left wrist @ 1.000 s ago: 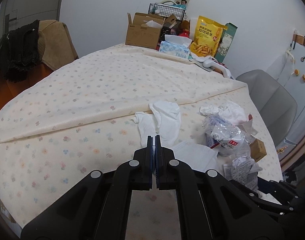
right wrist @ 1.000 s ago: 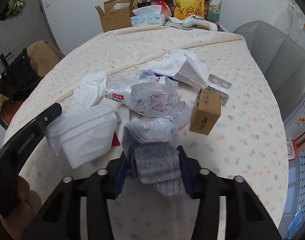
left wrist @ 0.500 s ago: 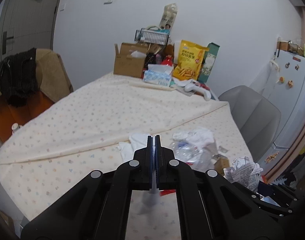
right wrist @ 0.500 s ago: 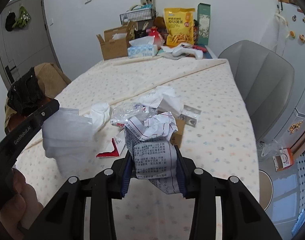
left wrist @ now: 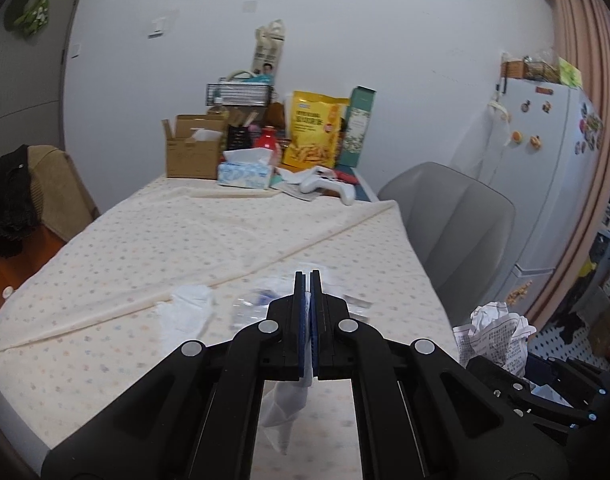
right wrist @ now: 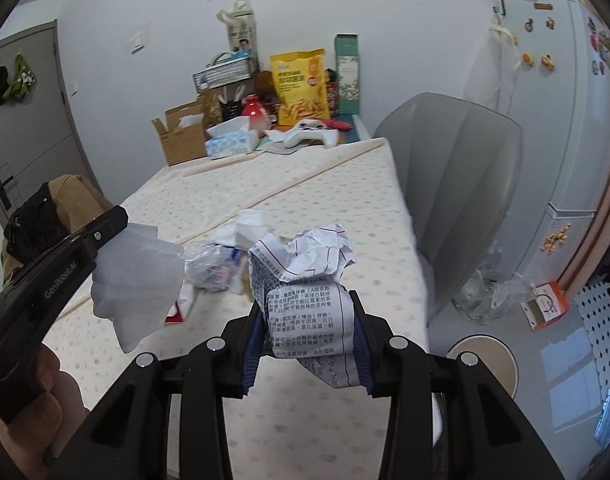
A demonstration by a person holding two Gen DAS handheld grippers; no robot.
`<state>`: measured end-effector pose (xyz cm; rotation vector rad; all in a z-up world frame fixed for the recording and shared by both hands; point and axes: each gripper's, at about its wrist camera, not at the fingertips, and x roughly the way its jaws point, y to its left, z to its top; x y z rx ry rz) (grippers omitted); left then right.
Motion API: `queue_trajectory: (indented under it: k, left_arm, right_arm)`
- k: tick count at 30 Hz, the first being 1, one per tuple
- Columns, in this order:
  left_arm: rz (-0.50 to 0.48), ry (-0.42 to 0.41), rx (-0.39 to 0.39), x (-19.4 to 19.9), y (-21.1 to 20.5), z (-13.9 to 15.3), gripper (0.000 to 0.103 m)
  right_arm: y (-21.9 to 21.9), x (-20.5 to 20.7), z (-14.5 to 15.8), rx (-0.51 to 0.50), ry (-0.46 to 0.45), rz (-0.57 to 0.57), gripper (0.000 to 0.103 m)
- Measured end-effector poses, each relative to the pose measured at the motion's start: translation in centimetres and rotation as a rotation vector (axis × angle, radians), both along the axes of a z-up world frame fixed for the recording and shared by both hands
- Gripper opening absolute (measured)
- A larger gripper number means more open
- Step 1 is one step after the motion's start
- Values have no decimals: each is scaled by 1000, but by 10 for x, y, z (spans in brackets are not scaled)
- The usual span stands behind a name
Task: Collect trash
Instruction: 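Carry the printed paper wrapper in the right gripper over the beige bin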
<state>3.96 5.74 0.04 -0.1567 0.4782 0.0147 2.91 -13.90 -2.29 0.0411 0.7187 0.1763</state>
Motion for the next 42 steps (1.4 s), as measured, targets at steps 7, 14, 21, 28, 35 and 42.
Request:
queue_trajectory:
  k: [7, 14, 21, 28, 35, 42]
  left_arm:
    - [-98, 7, 8, 11, -54, 0, 3]
    - [-181, 22, 21, 22, -102, -5, 3]
    - [-260, 46, 43, 37, -149, -11, 3]
    - [-334, 77, 69, 56, -200, -22, 3]
    - [-406, 114, 99, 71, -252, -35, 3]
    - [-483, 157, 127, 89, -304, -53, 3]
  right_arm:
    - [-54, -8, 4, 1, -8, -99, 39]
    - [-94, -10, 3, 6, -7, -180, 39]
    - [-134, -7, -3, 20, 5, -264, 40]
    - [-182, -2, -17, 41, 28, -344, 40]
    - [-226, 6, -35, 62, 62, -417, 40]
    - [-272, 12, -57, 83, 101, -489, 41]
